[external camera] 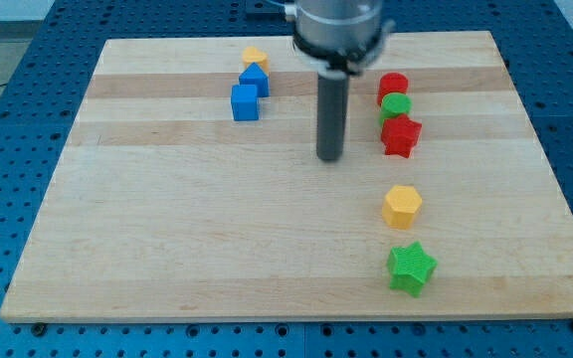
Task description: Place the yellow hexagon left bottom of blue triangle
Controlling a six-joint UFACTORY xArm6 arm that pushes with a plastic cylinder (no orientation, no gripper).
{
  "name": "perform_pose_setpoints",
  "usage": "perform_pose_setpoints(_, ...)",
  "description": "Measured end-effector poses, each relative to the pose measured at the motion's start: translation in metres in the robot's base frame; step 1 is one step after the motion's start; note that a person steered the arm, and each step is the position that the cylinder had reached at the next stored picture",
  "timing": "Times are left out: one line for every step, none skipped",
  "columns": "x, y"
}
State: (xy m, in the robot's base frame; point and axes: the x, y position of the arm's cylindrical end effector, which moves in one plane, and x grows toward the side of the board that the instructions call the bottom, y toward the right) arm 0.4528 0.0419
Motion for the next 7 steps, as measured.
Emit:
perform_pose_setpoints(0.004,0.08)
perform_pose_setpoints(0.02,0.178)
perform_pose_setpoints(0.073,0.172)
perform_pose_setpoints(0.075,0.094)
perform_pose_setpoints(0.043,0.018)
perform_pose_setpoints(0.005,-0.037)
perform_pose_setpoints(-0.014,-0.009)
